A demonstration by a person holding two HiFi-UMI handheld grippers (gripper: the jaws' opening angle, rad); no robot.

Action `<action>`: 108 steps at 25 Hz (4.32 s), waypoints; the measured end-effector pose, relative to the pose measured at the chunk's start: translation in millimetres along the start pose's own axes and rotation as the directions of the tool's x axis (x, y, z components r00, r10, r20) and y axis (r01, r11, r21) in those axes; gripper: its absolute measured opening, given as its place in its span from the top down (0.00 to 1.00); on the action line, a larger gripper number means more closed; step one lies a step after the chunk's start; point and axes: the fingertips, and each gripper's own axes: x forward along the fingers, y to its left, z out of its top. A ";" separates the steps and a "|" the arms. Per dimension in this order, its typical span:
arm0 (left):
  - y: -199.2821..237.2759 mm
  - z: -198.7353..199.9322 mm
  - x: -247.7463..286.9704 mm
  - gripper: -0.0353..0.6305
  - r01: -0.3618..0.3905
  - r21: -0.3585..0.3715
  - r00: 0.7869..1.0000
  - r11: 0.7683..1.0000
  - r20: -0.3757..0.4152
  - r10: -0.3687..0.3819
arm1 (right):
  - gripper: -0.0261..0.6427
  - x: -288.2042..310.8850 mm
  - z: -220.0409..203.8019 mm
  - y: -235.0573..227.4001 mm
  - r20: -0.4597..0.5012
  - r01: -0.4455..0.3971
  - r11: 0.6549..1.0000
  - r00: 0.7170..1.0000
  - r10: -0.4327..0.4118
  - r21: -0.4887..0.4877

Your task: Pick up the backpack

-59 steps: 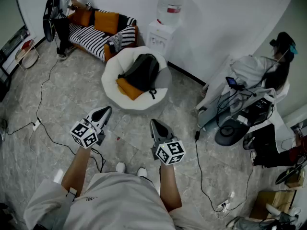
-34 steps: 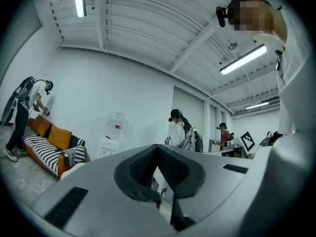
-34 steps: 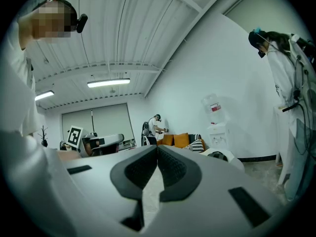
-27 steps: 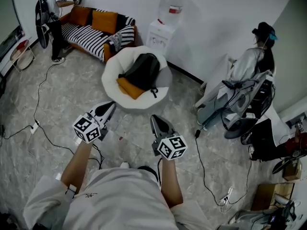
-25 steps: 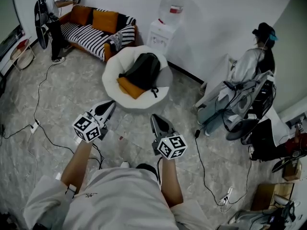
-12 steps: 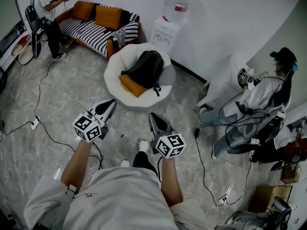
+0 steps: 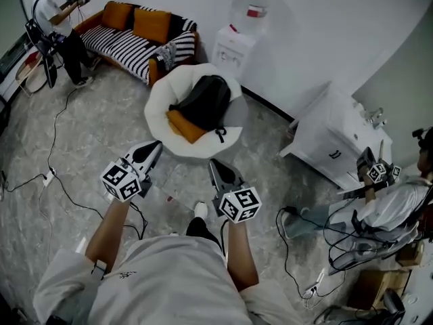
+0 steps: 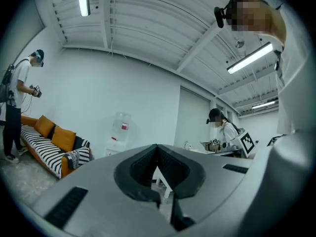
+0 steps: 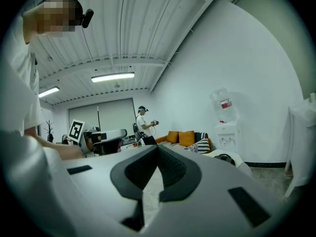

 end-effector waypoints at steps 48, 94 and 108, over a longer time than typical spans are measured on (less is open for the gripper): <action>84.5 -0.3 198.7 0.94 -0.163 0.018 0.986 0.986 -0.026 0.164 | 0.95 108.0 43.3 -210.2 -0.038 -0.147 0.989 0.988 0.148 0.020; 363.6 -2.5 373.5 0.94 0.087 -0.043 0.986 0.995 -0.138 -0.092 | 0.95 366.0 68.1 -335.3 -0.021 0.074 0.995 0.997 -0.073 0.065; 408.5 -72.3 420.3 0.94 -0.026 -0.078 0.973 0.997 -0.229 0.007 | 0.95 413.8 31.5 -415.6 -0.069 0.022 0.991 0.998 -0.013 0.128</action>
